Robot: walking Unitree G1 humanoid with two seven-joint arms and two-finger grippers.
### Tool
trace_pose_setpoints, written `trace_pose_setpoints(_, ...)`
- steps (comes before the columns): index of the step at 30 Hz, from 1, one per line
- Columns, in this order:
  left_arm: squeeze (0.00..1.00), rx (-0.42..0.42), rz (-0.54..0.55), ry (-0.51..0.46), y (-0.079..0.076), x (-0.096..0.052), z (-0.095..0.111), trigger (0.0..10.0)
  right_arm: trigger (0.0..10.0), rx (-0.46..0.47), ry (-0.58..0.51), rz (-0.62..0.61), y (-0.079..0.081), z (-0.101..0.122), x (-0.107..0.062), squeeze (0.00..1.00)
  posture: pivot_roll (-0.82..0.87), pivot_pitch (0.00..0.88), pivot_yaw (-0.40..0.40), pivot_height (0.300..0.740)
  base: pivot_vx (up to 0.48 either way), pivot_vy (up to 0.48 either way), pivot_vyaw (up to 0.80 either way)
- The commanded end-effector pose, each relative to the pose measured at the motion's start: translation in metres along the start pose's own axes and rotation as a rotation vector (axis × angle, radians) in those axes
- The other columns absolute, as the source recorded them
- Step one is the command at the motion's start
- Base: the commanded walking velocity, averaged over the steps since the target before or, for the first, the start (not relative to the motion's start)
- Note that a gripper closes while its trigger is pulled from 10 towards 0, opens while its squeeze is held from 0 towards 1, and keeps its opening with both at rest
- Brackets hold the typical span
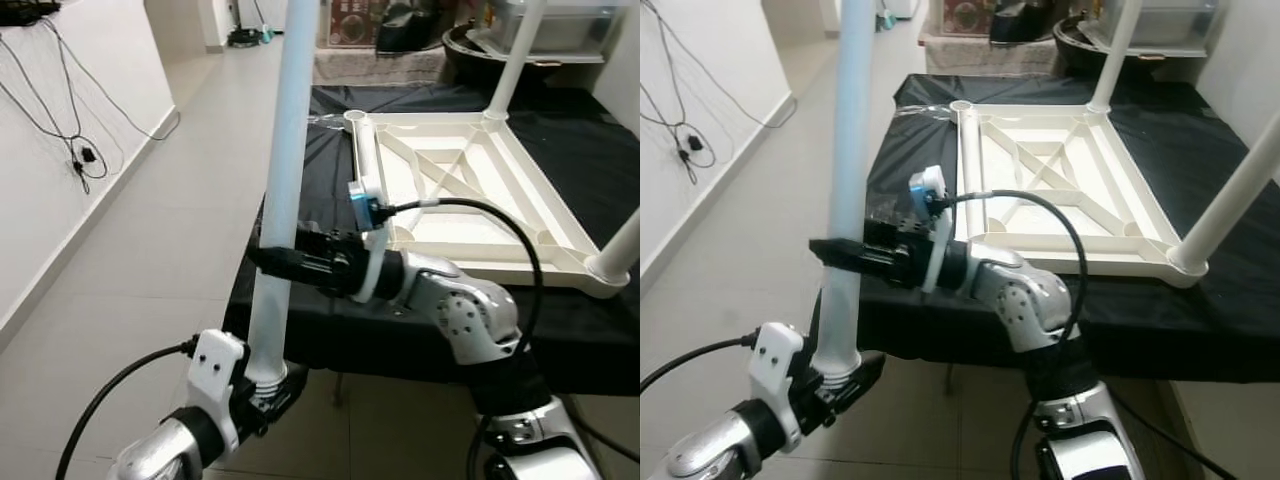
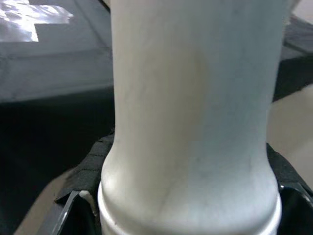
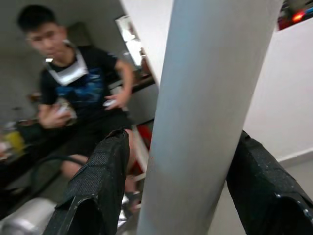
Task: Building children table
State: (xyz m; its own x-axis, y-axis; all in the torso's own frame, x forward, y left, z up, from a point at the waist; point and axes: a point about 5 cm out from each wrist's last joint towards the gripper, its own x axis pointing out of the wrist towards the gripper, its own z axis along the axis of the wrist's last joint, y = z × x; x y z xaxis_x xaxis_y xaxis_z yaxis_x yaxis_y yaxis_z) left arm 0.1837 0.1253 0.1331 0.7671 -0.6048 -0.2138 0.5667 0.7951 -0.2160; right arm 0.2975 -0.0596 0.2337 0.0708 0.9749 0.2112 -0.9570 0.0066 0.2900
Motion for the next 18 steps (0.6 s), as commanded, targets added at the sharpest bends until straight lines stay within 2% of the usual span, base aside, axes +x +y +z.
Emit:
trace_pose_setpoints(1,0.00,0.000,-0.017,0.011,-0.001,-0.004,0.001,10.0,10.0,0.022,0.022,0.058,0.003,-0.002,0.006,0.00,0.11,0.090,0.020,0.740,0.000,0.000,0.00)
trace_pose_setpoints(11,0.00,-0.076,-0.129,0.052,-0.011,-0.009,-0.005,10.0,10.0,0.065,0.079,0.154,0.011,-0.014,0.011,0.00,0.11,0.094,0.022,0.740,0.000,0.000,0.00)
trace_pose_setpoints(18,0.00,-0.097,-0.184,0.087,-0.016,-0.012,-0.010,10.0,10.0,0.085,0.090,0.189,0.014,-0.015,0.014,0.00,0.11,0.094,0.022,0.740,0.000,0.000,0.00)
